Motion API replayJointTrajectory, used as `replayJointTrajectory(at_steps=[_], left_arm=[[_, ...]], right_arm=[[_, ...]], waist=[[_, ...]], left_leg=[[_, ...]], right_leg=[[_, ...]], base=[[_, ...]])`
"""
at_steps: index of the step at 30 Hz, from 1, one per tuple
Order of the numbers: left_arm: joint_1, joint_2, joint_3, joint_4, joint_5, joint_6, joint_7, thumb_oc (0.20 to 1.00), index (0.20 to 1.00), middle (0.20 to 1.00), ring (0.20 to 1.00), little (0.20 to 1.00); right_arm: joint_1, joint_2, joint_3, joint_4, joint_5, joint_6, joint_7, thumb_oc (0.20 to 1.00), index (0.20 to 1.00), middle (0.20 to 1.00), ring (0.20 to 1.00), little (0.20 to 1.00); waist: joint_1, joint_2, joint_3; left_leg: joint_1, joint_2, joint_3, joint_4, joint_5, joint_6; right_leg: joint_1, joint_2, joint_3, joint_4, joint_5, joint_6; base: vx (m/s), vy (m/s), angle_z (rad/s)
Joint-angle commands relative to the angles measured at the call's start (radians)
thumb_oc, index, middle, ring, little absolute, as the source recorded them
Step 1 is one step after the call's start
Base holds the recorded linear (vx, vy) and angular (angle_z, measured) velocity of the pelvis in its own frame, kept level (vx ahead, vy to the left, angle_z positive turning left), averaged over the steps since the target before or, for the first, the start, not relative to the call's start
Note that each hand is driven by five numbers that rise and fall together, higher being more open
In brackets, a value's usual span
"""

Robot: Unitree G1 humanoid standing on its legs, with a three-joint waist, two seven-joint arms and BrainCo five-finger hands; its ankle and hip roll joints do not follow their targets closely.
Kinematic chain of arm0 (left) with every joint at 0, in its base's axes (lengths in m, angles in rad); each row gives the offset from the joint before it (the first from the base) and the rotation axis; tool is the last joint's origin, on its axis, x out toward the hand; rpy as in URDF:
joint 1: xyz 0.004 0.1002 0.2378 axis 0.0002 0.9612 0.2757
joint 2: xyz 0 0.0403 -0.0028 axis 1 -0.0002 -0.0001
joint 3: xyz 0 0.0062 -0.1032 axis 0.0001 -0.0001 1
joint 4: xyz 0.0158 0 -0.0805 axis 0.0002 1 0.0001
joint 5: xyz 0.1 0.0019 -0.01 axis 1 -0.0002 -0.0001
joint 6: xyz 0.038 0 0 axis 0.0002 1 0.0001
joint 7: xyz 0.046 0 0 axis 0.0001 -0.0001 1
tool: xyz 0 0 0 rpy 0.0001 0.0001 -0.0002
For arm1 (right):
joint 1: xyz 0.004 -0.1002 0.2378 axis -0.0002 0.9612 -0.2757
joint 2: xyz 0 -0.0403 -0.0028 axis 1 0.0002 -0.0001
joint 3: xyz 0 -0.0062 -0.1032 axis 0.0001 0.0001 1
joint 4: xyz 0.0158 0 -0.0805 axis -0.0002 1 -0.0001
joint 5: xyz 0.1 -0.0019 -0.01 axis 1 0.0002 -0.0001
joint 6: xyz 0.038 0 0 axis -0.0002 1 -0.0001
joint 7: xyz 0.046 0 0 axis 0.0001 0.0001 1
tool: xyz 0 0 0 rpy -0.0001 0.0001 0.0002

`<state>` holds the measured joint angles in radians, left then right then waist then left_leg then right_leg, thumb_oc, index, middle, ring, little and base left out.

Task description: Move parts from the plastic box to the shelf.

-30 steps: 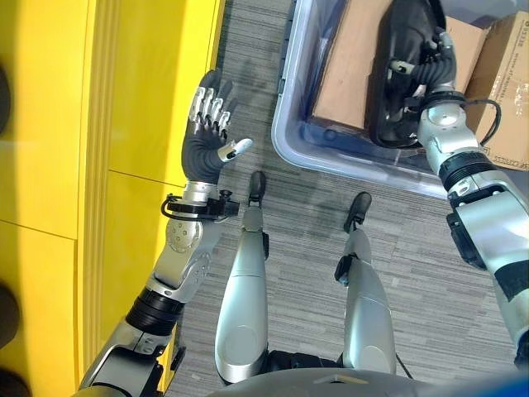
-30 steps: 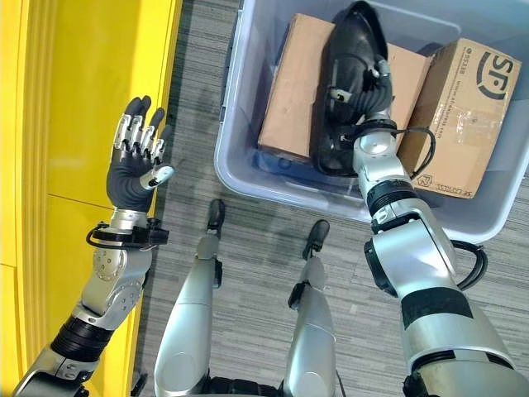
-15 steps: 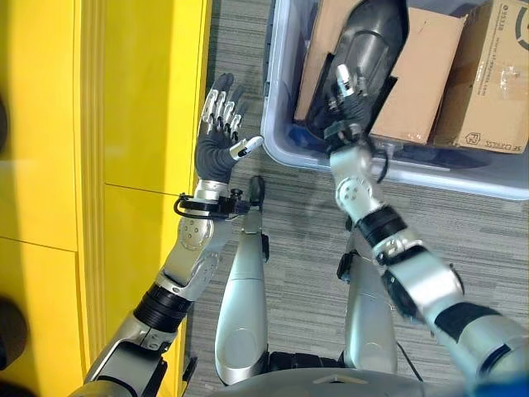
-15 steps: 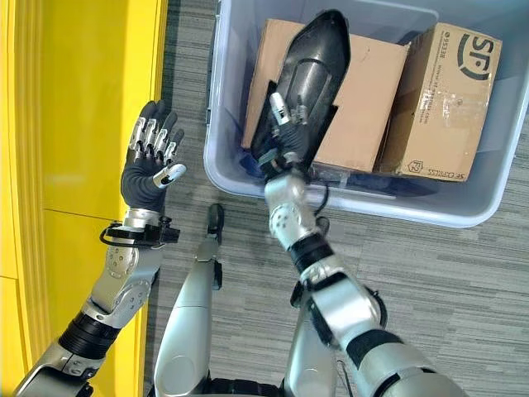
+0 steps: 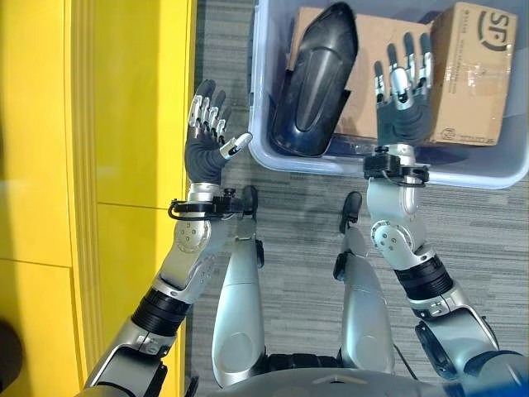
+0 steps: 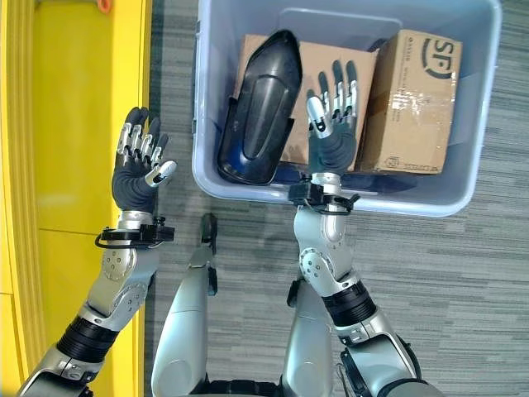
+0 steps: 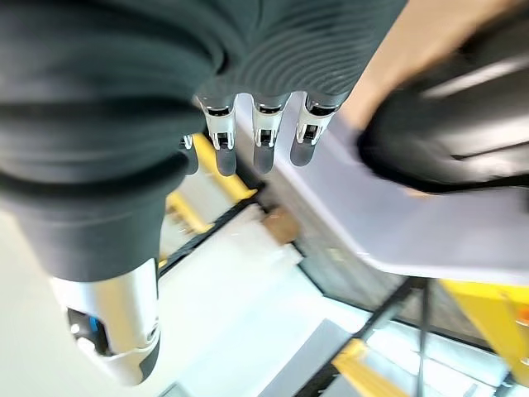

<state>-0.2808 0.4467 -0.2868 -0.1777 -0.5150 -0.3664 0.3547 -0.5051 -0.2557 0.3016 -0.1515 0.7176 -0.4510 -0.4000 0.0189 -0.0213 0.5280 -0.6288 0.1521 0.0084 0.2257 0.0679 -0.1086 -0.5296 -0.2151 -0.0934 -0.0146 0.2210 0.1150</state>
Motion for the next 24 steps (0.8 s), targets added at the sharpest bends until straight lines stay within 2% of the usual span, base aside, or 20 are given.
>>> replayJointTrajectory(at_steps=[1, 4, 12, 16, 17, 22, 24], left_arm=[[0.026, 0.036, 0.046, -0.139, 0.082, -0.058, -0.008, 1.000, 1.000, 1.000, 1.000, 1.000], [0.012, 0.049, 0.066, -0.154, 0.121, -0.068, -0.005, 1.000, 1.000, 1.000, 1.000, 1.000], [-0.012, 0.059, 0.078, -0.145, 0.190, -0.074, 0.018, 1.000, 1.000, 1.000, 1.000, 1.000], [-0.067, 0.058, 0.068, -0.120, 0.253, -0.071, 0.047, 1.000, 1.000, 1.000, 1.000, 1.000], [-0.125, 0.048, 0.048, -0.086, 0.284, -0.068, 0.065, 1.000, 1.000, 1.000, 1.000, 1.000], [-0.293, 0.027, -0.016, 0.086, 0.384, -0.047, 0.142, 1.000, 1.000, 1.000, 1.000, 1.000], [-0.326, 0.024, -0.021, 0.143, 0.417, -0.036, 0.174, 1.000, 1.000, 1.000, 1.000, 1.000]], right_arm=[[0.030, -0.008, -0.044, -0.085, -0.077, -0.049, 0.028, 1.000, 1.000, 1.000, 1.000, 1.000], [0.093, -0.035, -0.045, -0.146, -0.080, -0.051, 0.070, 1.000, 1.000, 1.000, 1.000, 1.000], [0.164, -0.077, -0.072, -0.194, -0.108, -0.050, 0.092, 1.000, 1.000, 1.000, 1.000, 1.000], [0.187, -0.095, -0.065, -0.185, -0.114, -0.041, 0.102, 1.000, 1.000, 1.000, 1.000, 1.000], [0.209, -0.115, -0.065, -0.181, -0.125, -0.033, 0.114, 1.000, 1.000, 1.000, 1.000, 1.000], [0.230, -0.166, -0.057, -0.174, -0.247, -0.015, 0.089, 1.000, 1.000, 1.000, 1.000, 1.000], [0.228, -0.187, -0.060, -0.192, -0.349, -0.006, 0.057, 1.000, 1.000, 1.000, 1.000, 1.000]], waist=[[-0.009, 0.005, -0.039], [-0.031, 0.005, -0.056], [-0.063, 0.011, -0.077], [-0.084, 0.012, -0.084], [-0.102, 0.013, -0.086], [-0.148, 0.002, -0.078], [-0.161, -0.002, -0.070]], left_leg=[[0.075, 0.029, 0.052, -0.093, 0.003, -0.004], [0.105, 0.038, 0.063, -0.099, 0.002, -0.010], [0.145, 0.048, 0.086, -0.110, 0.001, -0.018], [0.162, 0.054, 0.100, -0.113, 0.000, -0.020], [0.175, 0.059, 0.113, -0.116, 0.000, -0.023], [0.197, 0.072, 0.149, -0.125, 0.006, -0.030], [0.203, 0.077, 0.160, -0.129, 0.007, -0.030]], right_leg=[[0.064, -0.082, 0.010, 0.145, -0.178, 0.056], [0.073, -0.078, 0.021, 0.150, -0.182, 0.057], [0.081, -0.070, 0.042, 0.153, -0.185, 0.057], [0.081, -0.065, 0.055, 0.153, -0.184, 0.055], [0.078, -0.061, 0.066, 0.155, -0.186, 0.054], [0.059, -0.046, 0.096, 0.153, -0.175, 0.057], [0.049, -0.040, 0.105, 0.155, -0.172, 0.059]], base=[[0.02, -0.019, -0.23], [0.02, -0.015, -0.20], [0.00, -0.015, -0.11], [-0.01, -0.017, -0.12], [-0.02, -0.021, -0.19], [-0.02, -0.007, -0.17], [-0.02, 0.000, -0.13]])
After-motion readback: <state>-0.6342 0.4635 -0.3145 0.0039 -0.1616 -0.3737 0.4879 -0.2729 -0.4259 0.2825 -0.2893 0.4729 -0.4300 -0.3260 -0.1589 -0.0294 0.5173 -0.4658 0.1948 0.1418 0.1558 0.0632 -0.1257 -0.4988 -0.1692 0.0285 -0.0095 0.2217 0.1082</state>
